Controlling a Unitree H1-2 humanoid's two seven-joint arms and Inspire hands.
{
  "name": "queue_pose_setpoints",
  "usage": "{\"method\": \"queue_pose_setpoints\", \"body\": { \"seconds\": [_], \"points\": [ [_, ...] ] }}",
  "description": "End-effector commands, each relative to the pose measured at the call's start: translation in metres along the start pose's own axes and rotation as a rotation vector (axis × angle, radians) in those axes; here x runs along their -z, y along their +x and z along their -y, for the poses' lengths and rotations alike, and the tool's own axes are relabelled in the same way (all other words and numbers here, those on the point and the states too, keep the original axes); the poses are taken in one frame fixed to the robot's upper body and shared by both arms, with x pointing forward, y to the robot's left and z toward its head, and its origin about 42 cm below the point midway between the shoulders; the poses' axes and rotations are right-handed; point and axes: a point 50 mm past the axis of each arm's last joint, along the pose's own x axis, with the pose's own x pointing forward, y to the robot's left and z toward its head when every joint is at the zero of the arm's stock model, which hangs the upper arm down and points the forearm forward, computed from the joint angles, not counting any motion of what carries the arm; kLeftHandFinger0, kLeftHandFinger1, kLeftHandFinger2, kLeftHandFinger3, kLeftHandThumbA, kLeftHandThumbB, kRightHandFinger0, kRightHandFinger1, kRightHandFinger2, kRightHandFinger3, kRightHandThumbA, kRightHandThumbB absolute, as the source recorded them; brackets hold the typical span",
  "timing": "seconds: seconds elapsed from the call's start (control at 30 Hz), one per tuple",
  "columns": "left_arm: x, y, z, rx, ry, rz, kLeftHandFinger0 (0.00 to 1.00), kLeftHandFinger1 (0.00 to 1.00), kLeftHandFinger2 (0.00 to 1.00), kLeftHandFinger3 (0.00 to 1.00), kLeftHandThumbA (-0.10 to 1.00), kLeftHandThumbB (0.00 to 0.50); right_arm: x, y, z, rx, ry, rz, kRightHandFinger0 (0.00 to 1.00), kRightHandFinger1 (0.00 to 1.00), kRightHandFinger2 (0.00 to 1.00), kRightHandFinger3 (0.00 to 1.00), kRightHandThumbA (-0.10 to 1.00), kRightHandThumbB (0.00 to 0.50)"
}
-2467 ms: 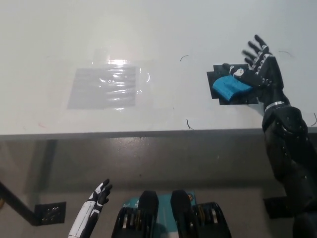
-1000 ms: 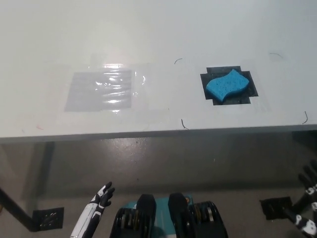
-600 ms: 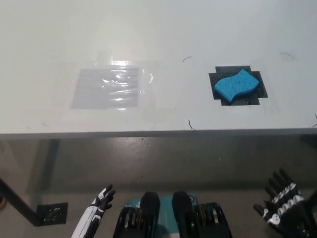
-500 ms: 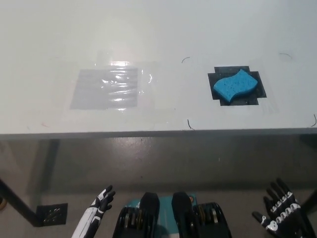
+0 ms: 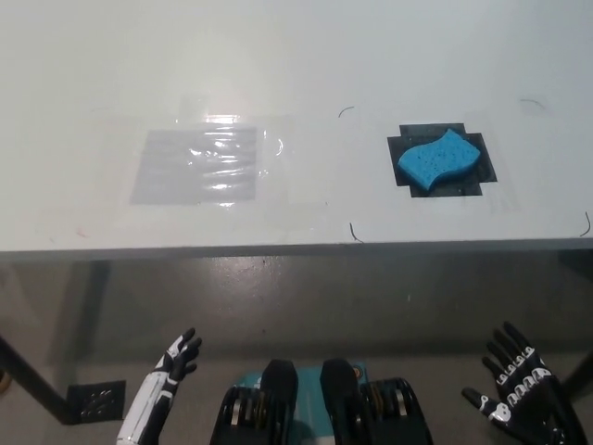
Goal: A soft sponge is kept on the balc marked spot on the table infront of the robot and it uses its right hand fist to press down on it and drrags it across the table in a back and forth manner twice to clean it
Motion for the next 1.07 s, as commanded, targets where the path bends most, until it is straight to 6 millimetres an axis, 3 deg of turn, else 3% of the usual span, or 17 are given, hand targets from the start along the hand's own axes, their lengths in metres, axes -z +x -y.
{"method": "queue_pose_setpoints", "body": {
  "seconds": [0.0,0.1,0.37,0.47,0.6,0.7,1.03],
  "points": [
    [-0.0154,0.009,-0.0071,-0.023,-0.001,0.067,1.0,1.0,1.0,1.0,1.0,0.138,-0.0124,0.0076,0.0023,-0.041,-0.073,0.028,1.0,1.0,1.0,1.0,1.0,0.183],
    [-0.0163,0.0092,-0.0078,-0.016,-0.002,0.065,1.0,1.0,1.0,1.0,1.0,0.161,-0.0132,0.0065,0.0014,-0.046,-0.093,0.026,1.0,1.0,1.0,1.0,1.0,0.167],
    [-0.0185,0.0137,-0.0076,-0.016,-0.001,0.059,1.0,1.0,1.0,1.0,1.0,0.158,-0.0157,0.0096,0.0008,-0.058,-0.111,0.038,1.0,1.0,1.0,1.0,1.0,0.155],
    [-0.0176,0.0133,-0.008,-0.017,0.004,0.066,1.0,1.0,1.0,1.0,1.0,0.151,-0.0155,0.0104,0.0001,-0.061,-0.106,0.036,1.0,1.0,1.0,1.0,1.0,0.157],
    [-0.0162,0.0117,-0.0073,-0.019,-0.003,0.051,1.0,1.0,1.0,1.0,1.0,0.182,-0.0146,0.0097,-0.0005,-0.06,-0.11,0.037,1.0,1.0,1.0,1.0,1.0,0.163],
    [-0.0157,0.011,-0.0074,-0.018,0.015,0.056,1.0,1.0,1.0,1.0,1.0,0.164,-0.0141,0.0099,-0.0001,-0.061,-0.11,0.036,1.0,1.0,1.0,1.0,1.0,0.165],
    [-0.0116,0.0088,-0.0089,-0.014,0.027,0.029,1.0,1.0,1.0,1.0,1.0,0.206,-0.0123,0.0108,-0.0017,-0.072,-0.137,0.03,1.0,1.0,1.0,1.0,1.0,0.174]
  ]
}}
